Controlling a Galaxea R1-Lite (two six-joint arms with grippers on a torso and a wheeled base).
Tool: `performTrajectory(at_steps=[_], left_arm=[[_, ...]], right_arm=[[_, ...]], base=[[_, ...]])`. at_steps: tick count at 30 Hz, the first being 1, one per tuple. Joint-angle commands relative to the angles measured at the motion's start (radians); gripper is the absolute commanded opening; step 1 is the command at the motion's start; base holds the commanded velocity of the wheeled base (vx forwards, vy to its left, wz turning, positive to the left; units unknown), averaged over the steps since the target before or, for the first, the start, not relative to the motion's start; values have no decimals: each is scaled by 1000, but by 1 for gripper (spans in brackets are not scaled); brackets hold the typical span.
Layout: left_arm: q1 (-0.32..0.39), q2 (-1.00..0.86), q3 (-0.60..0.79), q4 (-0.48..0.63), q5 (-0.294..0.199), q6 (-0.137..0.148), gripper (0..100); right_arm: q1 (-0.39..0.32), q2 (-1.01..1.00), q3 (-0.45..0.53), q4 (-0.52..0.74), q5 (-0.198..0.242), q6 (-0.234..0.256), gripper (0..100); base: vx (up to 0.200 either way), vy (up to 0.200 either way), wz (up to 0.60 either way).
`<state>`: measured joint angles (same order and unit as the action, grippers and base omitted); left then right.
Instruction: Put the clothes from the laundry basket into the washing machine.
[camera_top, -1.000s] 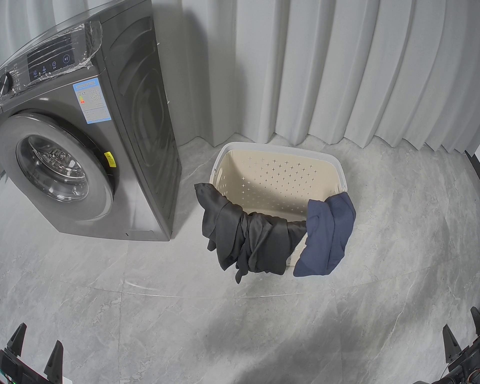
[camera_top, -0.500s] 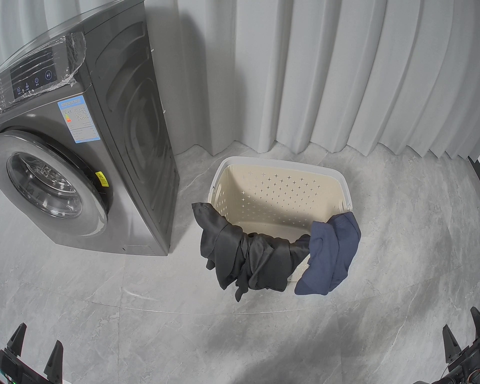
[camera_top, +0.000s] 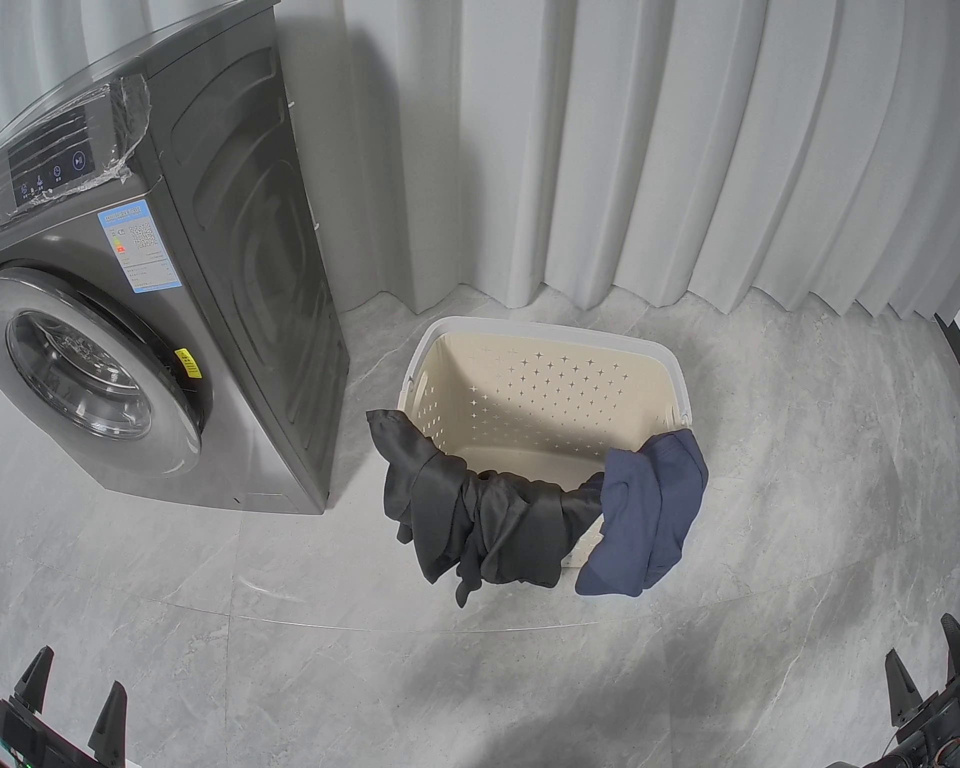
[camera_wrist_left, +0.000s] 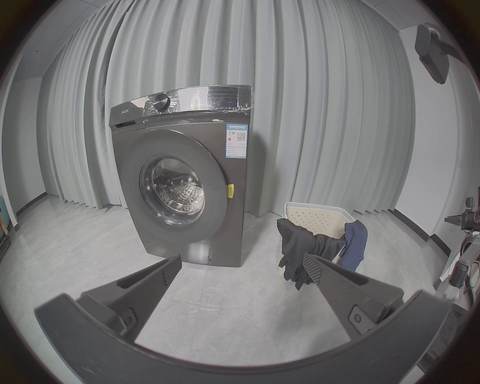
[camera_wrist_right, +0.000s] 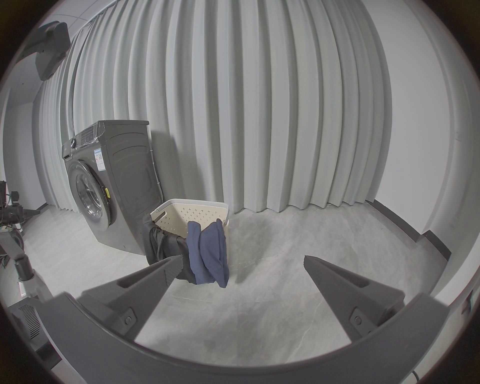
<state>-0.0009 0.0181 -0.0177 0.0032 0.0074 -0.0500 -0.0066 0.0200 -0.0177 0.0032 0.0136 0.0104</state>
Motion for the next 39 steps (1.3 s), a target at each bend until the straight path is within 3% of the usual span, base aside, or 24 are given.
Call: performTrajectory(at_steps=[1, 6, 15, 24, 33, 39], left_arm=[[-1, -12, 16, 0, 2, -1, 100], [-1, -12, 16, 0, 2, -1, 100], [-1, -12, 16, 0, 0, -1, 100], [-1, -12, 16, 0, 0, -1, 100], [-1, -12, 16, 0, 2, -2, 100], [1, -12, 16, 0, 3, -4, 100]], right_arm=[[0, 0, 18, 0, 0, 0, 100], [0, 0, 18, 0, 0, 0, 100], [-1, 0, 18, 0, 0, 0, 100], [0, 0, 18, 0, 0, 0, 100], [0, 0, 18, 0, 0, 0, 100], [0, 0, 18, 0, 0, 0, 100]], base=[[0, 0, 0], [0, 0, 0], [200, 0, 0], [0, 0, 0], [0, -200, 0], [0, 0, 0]])
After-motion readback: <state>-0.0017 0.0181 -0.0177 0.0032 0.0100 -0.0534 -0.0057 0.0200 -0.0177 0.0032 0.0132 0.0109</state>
